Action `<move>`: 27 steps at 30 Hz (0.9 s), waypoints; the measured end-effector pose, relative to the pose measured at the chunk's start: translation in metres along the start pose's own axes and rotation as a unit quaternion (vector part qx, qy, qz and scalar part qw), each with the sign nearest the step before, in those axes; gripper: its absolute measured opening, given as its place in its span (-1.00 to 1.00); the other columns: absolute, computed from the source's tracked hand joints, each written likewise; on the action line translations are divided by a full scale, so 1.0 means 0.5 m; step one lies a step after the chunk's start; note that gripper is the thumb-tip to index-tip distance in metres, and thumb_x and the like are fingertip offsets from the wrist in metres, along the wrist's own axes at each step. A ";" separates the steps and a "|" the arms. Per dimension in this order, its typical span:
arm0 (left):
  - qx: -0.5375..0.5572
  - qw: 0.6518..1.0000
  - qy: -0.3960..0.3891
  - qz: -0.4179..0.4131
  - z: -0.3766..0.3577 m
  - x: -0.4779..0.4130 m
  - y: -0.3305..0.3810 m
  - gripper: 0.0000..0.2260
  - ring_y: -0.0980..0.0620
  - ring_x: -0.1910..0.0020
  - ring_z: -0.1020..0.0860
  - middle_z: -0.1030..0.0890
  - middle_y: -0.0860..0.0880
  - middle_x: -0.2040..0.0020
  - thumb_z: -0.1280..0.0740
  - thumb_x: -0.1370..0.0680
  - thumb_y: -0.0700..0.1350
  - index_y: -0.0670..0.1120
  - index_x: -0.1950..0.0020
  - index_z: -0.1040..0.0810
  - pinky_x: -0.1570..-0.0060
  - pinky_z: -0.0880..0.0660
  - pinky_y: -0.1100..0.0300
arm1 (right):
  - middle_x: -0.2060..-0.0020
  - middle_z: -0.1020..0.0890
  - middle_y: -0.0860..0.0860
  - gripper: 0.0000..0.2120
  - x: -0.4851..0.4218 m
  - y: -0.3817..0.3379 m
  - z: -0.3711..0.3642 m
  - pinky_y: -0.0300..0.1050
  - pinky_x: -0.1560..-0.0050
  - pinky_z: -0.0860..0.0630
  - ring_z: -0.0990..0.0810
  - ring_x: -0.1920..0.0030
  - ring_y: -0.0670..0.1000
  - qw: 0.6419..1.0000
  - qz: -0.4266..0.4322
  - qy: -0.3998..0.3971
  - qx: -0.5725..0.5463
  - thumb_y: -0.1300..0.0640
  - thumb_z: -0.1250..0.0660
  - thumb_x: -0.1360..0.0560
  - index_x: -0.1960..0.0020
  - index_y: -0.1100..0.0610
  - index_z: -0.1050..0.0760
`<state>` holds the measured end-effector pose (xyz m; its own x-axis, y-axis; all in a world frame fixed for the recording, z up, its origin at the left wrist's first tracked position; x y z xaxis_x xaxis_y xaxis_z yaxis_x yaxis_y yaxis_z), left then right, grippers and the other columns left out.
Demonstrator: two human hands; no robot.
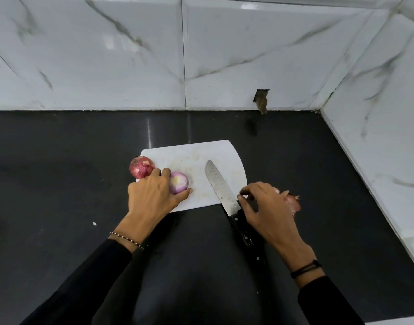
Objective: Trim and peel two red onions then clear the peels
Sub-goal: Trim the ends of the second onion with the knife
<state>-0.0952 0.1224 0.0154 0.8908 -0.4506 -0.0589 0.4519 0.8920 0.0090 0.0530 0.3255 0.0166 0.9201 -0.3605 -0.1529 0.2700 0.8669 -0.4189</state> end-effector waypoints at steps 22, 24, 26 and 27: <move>0.060 0.996 -0.063 0.020 -0.014 -0.011 -0.051 -0.41 -0.07 0.01 -0.62 -0.58 0.10 -0.13 -0.22 -0.45 0.46 0.07 -0.28 -0.42 0.23 -0.38 0.15 | -0.33 -0.41 -0.07 -0.49 -0.128 -0.206 -0.176 -0.09 -0.14 -0.52 -0.46 -0.25 -0.03 0.980 0.054 -0.167 -0.095 0.00 -0.45 -0.51 -0.38 0.01 -0.32; 0.106 0.991 -0.076 0.023 -0.004 -0.008 -0.073 -0.42 -0.01 0.07 -0.60 -0.59 0.14 -0.02 -0.28 -0.41 0.47 0.12 -0.25 -0.46 0.24 -0.38 0.16 | -0.32 -0.43 -0.04 -0.45 -0.137 -0.218 -0.192 -0.05 -0.18 -0.53 -0.44 -0.27 -0.01 0.976 0.066 -0.184 -0.092 -0.03 -0.46 -0.49 -0.38 0.02 -0.31; 0.132 0.988 -0.072 0.043 0.012 -0.009 -0.107 -0.49 0.05 0.17 -0.55 -0.55 0.17 0.13 -0.33 -0.37 0.48 0.15 -0.13 -0.51 0.29 -0.35 0.19 | -0.30 -0.46 -0.05 -0.43 -0.141 -0.224 -0.201 -0.05 -0.14 -0.52 -0.43 -0.26 -0.01 0.974 0.068 -0.185 -0.110 -0.07 -0.48 -0.47 -0.37 0.02 -0.32; 0.131 0.988 -0.063 0.056 0.021 -0.012 -0.127 -0.53 0.05 0.20 -0.55 -0.56 0.16 0.18 -0.34 -0.36 0.47 0.14 -0.03 -0.53 0.32 -0.35 0.20 | -0.29 -0.46 -0.05 -0.41 -0.143 -0.227 -0.205 -0.07 -0.13 -0.50 -0.43 -0.26 -0.01 0.973 0.066 -0.185 -0.120 -0.08 -0.49 -0.46 -0.38 0.02 -0.32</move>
<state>-0.1288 0.0683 0.0256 0.9273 -0.3652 0.0827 0.3323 0.9044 0.2674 -0.0727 0.2176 -0.0165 0.9934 -0.0647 0.0947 0.1097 0.7763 -0.6207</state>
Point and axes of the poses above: each hand's wrist, its own x-axis away from the middle knuckle, its own z-axis out of the back of the hand, y = z × x, the point moved 10 cm from there along -x, towards the middle knuckle
